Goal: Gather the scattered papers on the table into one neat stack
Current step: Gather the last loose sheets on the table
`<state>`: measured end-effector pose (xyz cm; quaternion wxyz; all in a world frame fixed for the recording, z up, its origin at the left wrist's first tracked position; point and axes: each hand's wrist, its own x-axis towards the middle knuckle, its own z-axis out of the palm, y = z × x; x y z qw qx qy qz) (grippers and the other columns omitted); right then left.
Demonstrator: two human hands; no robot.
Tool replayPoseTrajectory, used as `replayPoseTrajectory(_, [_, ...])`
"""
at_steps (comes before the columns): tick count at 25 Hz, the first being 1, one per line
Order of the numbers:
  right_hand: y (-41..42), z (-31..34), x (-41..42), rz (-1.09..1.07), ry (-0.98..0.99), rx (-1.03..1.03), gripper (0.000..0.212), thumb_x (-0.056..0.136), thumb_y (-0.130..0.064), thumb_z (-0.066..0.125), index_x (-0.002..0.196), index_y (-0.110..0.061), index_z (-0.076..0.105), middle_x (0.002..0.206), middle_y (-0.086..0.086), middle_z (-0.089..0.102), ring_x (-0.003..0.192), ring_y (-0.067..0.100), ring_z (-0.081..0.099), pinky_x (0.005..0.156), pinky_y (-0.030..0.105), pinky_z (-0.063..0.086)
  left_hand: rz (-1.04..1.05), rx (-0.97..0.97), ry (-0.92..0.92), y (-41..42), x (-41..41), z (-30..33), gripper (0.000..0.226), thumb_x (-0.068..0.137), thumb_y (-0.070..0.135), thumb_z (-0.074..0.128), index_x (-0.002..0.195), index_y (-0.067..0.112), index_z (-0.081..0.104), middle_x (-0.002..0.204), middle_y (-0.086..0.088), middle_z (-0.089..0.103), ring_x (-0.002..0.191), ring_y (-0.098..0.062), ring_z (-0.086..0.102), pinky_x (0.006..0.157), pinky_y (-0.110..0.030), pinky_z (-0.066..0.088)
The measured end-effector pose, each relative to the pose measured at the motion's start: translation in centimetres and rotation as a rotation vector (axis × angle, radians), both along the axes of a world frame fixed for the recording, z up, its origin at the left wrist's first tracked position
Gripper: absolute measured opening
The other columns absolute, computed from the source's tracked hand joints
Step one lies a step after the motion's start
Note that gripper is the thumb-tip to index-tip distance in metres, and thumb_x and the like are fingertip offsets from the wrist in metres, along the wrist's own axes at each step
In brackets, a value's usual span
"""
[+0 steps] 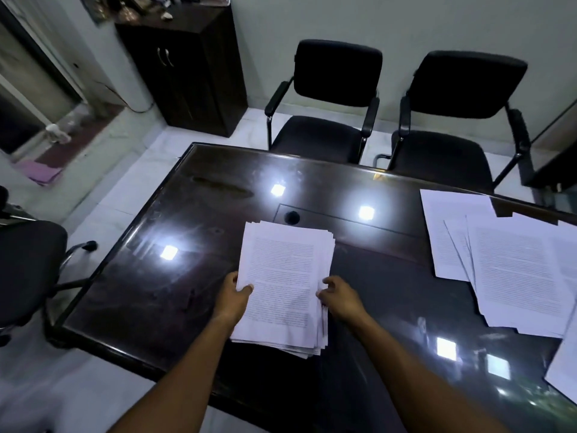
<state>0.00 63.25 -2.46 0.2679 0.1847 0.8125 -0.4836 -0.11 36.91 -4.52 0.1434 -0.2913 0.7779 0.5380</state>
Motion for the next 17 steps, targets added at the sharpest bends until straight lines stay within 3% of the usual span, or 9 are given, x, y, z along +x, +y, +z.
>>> replayPoseTrajectory(3, [2.2,0.1,0.4,-0.031,0.02,0.048,0.032,0.092,-0.024,0.069,0.122,-0.018,0.061,0.118,0.004,0.07,0.102,0.02,0.069,0.089,0.036,0.056,0.027,-0.026,0.039,0.9,-0.3,0.9,0.047,0.092,0.012,0.066,0.136,0.012,0.049,0.132,-0.01,0.063,0.114,-0.028,0.063,0.102,-0.047,0.051])
replayPoseTrajectory(7, [6.0,1.8,1.1,-0.151,0.053,0.07,0.03,0.091,-0.025,0.071,0.12,-0.019,0.063,0.1,0.003,0.072,0.092,0.022,0.071,0.082,0.038,0.058,-0.018,-0.099,0.081,4.8,-0.7,4.2,0.057,0.097,0.023,0.064,0.149,0.015,0.04,0.151,-0.007,0.048,0.134,-0.029,0.05,0.112,-0.046,0.043])
replayPoseTrajectory(10, [10.2,3.1,2.3,-0.242,0.081,0.08,0.029,0.091,-0.024,0.071,0.119,-0.017,0.064,0.091,0.001,0.072,0.094,0.027,0.072,0.09,0.045,0.057,-0.13,-0.086,0.1,9.6,-0.9,5.8,0.056,0.099,0.027,0.062,0.149,0.018,0.039,0.155,-0.002,0.045,0.139,-0.027,0.046,0.112,-0.04,0.04])
replayPoseTrajectory(17, [24.2,5.3,7.5,-0.467,0.145,0.131,0.034,0.089,-0.033,0.071,0.121,-0.023,0.063,0.118,0.003,0.071,0.107,0.025,0.069,0.097,0.046,0.054,-0.426,0.055,0.091,25.2,-1.6,6.3,0.051,0.098,0.028,0.064,0.144,0.017,0.045,0.15,-0.006,0.05,0.133,-0.026,0.051,0.104,-0.036,0.044])
